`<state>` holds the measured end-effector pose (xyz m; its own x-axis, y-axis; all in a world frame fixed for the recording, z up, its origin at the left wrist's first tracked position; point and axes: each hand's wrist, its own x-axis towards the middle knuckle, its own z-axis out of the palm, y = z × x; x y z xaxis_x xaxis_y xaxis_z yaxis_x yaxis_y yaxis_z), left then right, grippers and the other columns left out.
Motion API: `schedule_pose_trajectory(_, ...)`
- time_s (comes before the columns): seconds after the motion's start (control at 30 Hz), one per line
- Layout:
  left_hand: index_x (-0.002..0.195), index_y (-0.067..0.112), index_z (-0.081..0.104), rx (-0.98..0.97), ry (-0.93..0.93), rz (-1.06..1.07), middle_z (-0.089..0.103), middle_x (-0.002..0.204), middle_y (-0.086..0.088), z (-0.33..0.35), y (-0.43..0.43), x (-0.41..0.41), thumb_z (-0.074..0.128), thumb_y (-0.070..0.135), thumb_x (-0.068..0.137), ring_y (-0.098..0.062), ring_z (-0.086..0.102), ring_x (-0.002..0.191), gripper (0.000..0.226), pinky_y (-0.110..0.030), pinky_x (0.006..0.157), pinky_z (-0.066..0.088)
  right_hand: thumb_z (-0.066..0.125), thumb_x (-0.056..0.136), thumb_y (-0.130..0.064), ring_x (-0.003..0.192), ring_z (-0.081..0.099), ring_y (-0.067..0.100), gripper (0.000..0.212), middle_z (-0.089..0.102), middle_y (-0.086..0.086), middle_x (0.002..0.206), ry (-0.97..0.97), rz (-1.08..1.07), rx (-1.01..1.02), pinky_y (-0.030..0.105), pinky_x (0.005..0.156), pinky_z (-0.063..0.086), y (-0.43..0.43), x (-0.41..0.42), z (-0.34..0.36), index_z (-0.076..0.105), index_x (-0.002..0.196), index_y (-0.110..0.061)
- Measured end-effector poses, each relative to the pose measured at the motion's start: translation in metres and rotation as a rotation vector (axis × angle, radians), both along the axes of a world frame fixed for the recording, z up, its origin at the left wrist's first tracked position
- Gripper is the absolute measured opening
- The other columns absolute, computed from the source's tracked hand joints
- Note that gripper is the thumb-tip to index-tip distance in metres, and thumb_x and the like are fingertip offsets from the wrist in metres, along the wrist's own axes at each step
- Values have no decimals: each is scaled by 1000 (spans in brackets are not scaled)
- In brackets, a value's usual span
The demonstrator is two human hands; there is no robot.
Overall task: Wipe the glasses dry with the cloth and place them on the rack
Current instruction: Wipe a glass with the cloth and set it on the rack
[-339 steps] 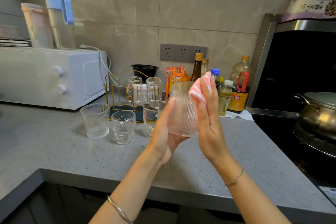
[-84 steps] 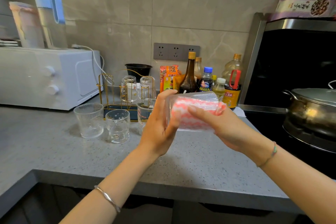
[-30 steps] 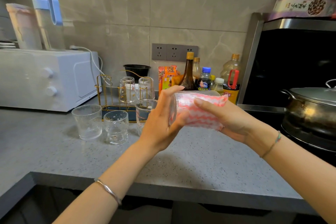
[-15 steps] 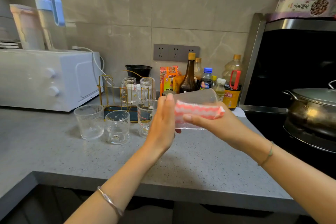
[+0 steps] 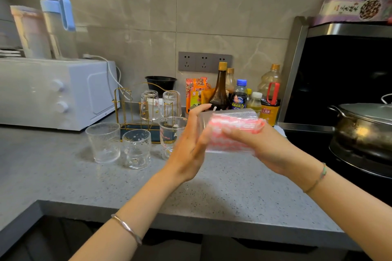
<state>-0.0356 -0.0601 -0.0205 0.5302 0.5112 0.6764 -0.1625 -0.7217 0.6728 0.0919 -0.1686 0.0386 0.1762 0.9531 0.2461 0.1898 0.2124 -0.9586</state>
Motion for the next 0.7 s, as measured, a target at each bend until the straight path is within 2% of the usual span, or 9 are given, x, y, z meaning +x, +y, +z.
schedule_pose_trajectory(0.07, 130, 35, 35, -237, 48, -61, 54, 122, -6, 3, -2, 2, 19, 85, 75, -8, 57, 76, 77, -25, 51, 44, 72, 69, -29, 80, 70, 0, 29, 75, -15, 83, -225, -66, 51, 11, 68, 53, 0, -2, -1, 69, 97, -23)
schedule_pose_trajectory(0.1, 130, 26, 40, -345, 84, -75, 57, 111, -13, 7, -3, 2, 16, 84, 76, -9, 56, 67, 83, -26, 48, 43, 73, 71, -27, 75, 69, -4, 21, 73, -22, 76, -329, -86, 80, 9, 64, 51, -1, -5, 0, 68, 91, -28)
schedule_pose_trajectory(0.2, 121, 11, 56, -635, 151, -89, 63, 85, -6, 18, -7, 1, 10, 77, 88, -10, 53, 60, 87, -20, 46, 42, 74, 76, -21, 71, 65, -13, 21, 65, -35, 67, -478, -82, 141, 4, 61, 46, -2, -12, -2, 62, 84, -37)
schedule_pose_trajectory(0.27, 108, 9, 59, -649, 127, -24, 60, 73, -2, 20, -10, 2, 10, 67, 94, -11, 51, 58, 77, -18, 43, 38, 73, 75, -22, 70, 65, -12, 20, 65, -34, 67, -441, -70, 145, 4, 59, 45, -1, -14, -3, 62, 83, -37)
schedule_pose_trajectory(0.37, 95, 4, 50, -500, -41, 27, 50, 69, -4, 12, -11, 3, 17, 58, 100, -12, 48, 56, 63, -15, 41, 36, 72, 69, -30, 75, 67, -7, 20, 71, -27, 75, -356, -18, 108, 6, 61, 47, -2, -17, 0, 65, 87, -33)
schedule_pose_trajectory(0.47, 92, 20, 44, -182, -150, 77, 45, 71, 6, 5, -10, -1, 23, 62, 93, -10, 45, 59, 47, -22, 48, 37, 70, 67, -27, 86, 71, 3, 24, 75, -12, 88, -137, 33, 58, 11, 71, 52, -2, -17, 1, 69, 92, -26)
schedule_pose_trajectory(0.57, 109, 27, 39, 186, -121, 143, 50, 81, 5, 3, -5, -7, 22, 72, 89, -14, 52, 70, 52, -29, 59, 43, 68, 68, -25, 89, 72, 11, 27, 76, -1, 94, 68, 78, -1, 18, 78, 56, -4, -14, 5, 70, 94, -20)
schedule_pose_trajectory(0.63, 121, 27, 35, 323, -97, 123, 50, 95, 10, 1, 2, -11, 23, 74, 89, -8, 56, 79, 58, -25, 62, 46, 67, 69, -28, 88, 72, 15, 30, 76, 3, 96, 120, 107, -68, 21, 77, 57, -6, -12, 8, 70, 96, -17)
schedule_pose_trajectory(0.7, 128, 26, 31, 374, -77, 100, 45, 107, 23, 1, 7, -12, 25, 73, 90, 3, 56, 89, 61, -18, 67, 48, 67, 69, -28, 86, 73, 15, 29, 76, 4, 93, 107, 112, -84, 21, 76, 58, -6, -10, 11, 70, 95, -16)
